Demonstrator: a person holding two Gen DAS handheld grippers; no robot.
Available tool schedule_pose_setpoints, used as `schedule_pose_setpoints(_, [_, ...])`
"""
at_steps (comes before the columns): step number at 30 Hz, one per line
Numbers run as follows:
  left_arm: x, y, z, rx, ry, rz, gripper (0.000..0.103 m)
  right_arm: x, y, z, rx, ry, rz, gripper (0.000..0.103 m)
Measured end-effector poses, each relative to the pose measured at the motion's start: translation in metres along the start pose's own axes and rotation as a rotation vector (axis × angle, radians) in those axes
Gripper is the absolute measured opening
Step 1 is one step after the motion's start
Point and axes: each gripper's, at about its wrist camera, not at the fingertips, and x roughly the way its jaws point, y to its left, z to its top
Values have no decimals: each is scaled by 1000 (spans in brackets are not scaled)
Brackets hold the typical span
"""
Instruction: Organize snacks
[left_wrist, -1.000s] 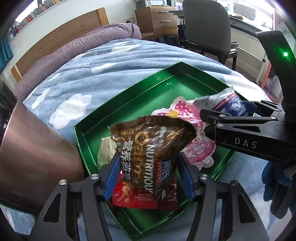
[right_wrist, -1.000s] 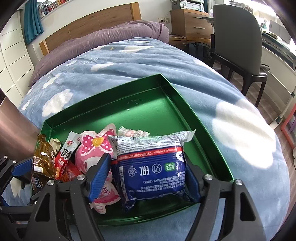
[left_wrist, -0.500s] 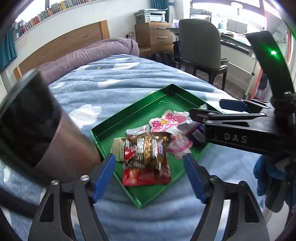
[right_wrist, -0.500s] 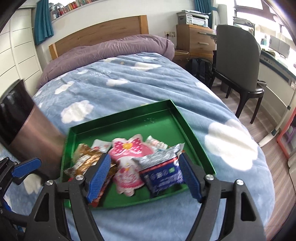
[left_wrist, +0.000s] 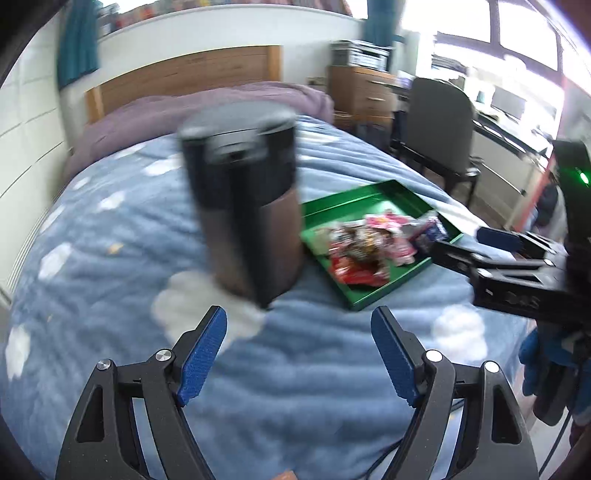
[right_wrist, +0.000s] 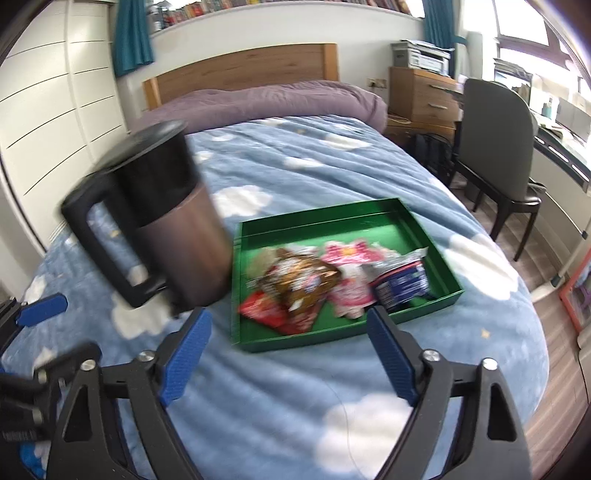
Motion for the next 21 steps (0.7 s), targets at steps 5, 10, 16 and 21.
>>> schedule_pose_setpoints(5, [-27, 43, -22, -50, -17, 48, 80, -16, 40, -19, -19, -14, 15, 103])
schedule_pose_setpoints(10, [-48, 76, -42, -98, -49, 80, 92, -29, 69, -36, -20, -33, 13, 103])
schedule_pose_setpoints(16, [-62, 101, -64, -97, -58, 128, 93, -43, 88, -50, -24, -44, -9, 103])
schedule_pose_setpoints(21, [-68, 110, -74, -95, -55, 115, 95, -49, 97, -54, -36, -48, -33, 103])
